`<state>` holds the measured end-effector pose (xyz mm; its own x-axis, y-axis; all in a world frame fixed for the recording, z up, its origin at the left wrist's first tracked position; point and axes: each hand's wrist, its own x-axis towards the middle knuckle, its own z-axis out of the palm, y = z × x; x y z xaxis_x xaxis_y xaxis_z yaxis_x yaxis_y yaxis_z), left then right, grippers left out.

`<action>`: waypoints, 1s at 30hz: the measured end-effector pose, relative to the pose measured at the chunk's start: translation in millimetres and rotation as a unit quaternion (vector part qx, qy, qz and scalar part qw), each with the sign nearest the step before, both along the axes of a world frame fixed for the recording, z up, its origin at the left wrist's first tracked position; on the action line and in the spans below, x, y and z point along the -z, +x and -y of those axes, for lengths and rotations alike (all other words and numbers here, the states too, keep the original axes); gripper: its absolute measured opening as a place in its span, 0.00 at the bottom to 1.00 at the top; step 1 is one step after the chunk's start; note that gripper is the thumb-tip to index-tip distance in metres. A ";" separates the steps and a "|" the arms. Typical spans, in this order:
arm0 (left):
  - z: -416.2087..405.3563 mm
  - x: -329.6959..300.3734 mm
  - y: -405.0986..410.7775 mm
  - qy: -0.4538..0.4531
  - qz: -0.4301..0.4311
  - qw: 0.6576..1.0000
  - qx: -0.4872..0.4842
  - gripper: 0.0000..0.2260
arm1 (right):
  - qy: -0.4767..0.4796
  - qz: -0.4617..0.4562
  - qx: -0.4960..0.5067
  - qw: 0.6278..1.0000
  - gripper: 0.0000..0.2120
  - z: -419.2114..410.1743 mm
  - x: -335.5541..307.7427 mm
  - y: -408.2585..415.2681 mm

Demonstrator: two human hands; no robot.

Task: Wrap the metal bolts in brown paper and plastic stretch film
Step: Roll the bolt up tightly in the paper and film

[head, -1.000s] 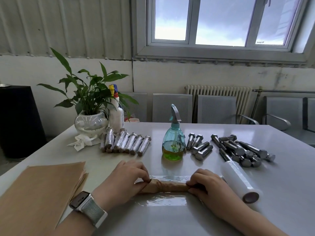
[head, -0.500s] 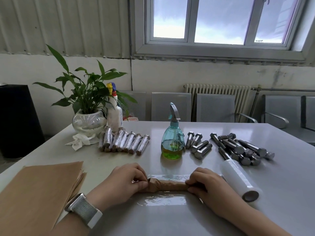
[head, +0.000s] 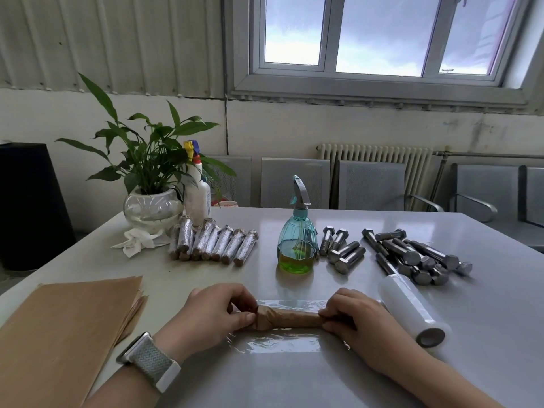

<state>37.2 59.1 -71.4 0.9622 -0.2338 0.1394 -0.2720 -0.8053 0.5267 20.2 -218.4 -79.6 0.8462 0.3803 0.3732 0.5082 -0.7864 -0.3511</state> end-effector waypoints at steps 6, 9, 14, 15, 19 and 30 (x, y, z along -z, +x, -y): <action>-3.4 0.5 1.4 0.060 0.029 0.998 -0.018 0.06 | 0.003 -0.005 0.003 1.000 0.04 1.1 1.2 0.2; -5.2 2.0 3.7 0.006 0.005 1.000 -0.008 0.07 | 0.007 -0.009 0.006 1.000 0.05 0.9 1.0 0.2; -8.2 -0.8 5.3 -0.025 0.021 0.997 0.074 0.08 | 0.014 -0.016 0.013 1.000 0.04 0.0 -0.5 0.1; -8.2 -1.3 5.3 -0.012 0.037 0.996 0.084 0.07 | 0.014 -0.018 0.012 1.000 0.04 0.0 -0.8 0.0; -9.4 0.8 3.2 0.071 0.075 0.991 0.091 0.06 | 0.012 -0.019 0.015 1.000 0.04 -0.8 -1.3 -0.5; -7.1 4.0 7.6 -0.067 -0.016 0.996 0.057 0.03 | 0.019 -0.026 0.020 0.999 0.04 -0.9 -1.3 -0.3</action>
